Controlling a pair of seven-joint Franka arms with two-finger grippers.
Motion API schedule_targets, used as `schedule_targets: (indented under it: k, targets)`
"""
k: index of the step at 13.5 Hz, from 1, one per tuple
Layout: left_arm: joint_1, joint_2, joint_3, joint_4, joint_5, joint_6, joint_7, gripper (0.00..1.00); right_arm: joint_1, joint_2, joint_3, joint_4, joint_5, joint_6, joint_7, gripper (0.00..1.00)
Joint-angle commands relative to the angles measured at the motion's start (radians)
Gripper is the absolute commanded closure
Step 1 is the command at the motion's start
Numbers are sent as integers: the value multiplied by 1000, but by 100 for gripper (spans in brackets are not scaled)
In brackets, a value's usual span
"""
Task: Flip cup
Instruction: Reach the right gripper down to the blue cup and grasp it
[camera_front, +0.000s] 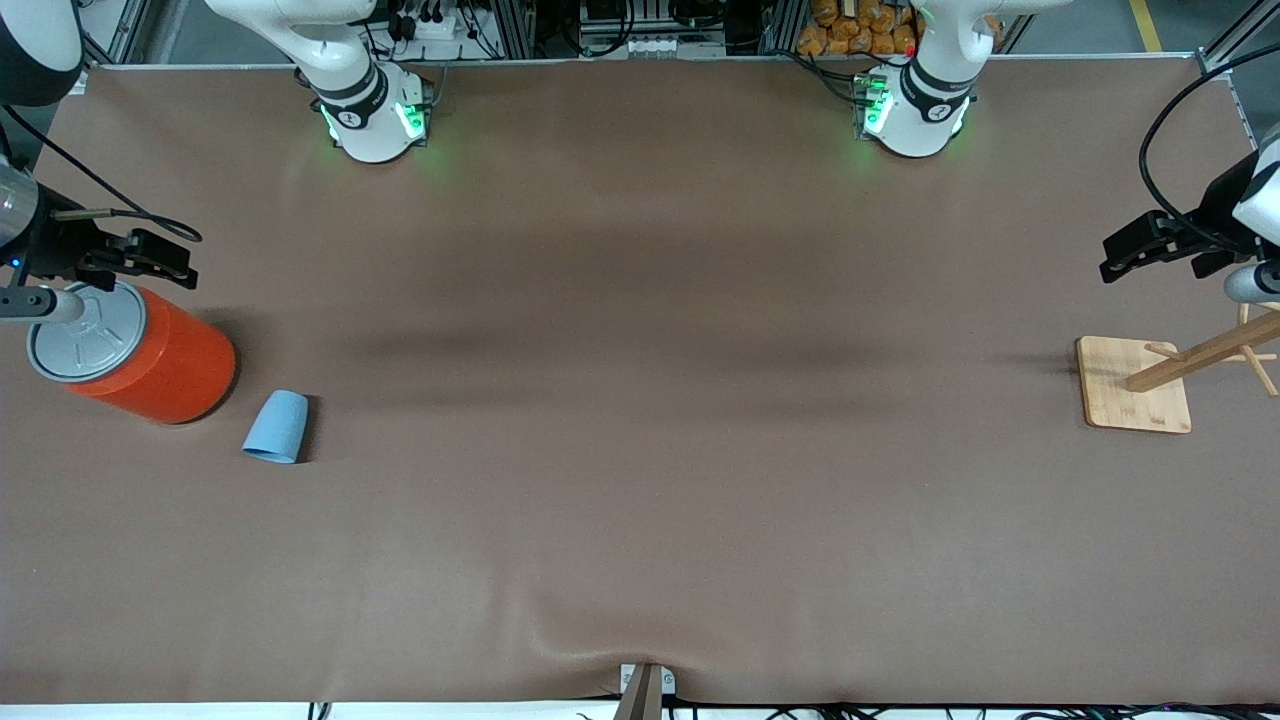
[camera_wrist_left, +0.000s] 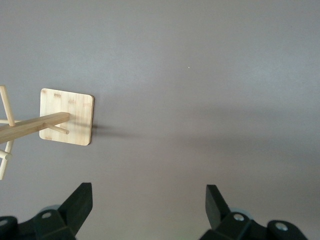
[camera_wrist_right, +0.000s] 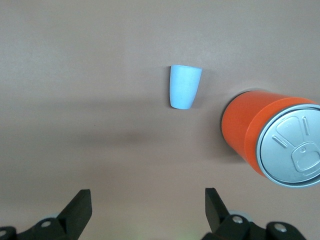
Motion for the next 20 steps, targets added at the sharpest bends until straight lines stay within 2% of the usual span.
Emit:
schedule_targets:
  k: [1,7,9,12,13,17,20]
  targets:
    - [9,5,-4,17,4,-5,8,0,-11,40,6,56,-19,-15,-13,0]
    - [11,5,-2,15,4,-5,10,0,-14,55,5,63,-18,-12,-9,0]
    - [11,5,-1,15,5,-5,10,0,-32,126,5,64,-13,5,-9,0]
    - [11,5,-1,14,5,-5,10,0,-87,294,6,63,-8,146,-30,0]
    - [12,5,1,12,5,-5,11,0,-98,344,5,64,-10,176,-91,0]
    - [14,6,1,14,5,-5,11,0,-117,474,5,58,-16,318,-208,0]
    - [11,12,-1,12,4,-5,11,0,-118,545,6,47,-5,336,-208,0]
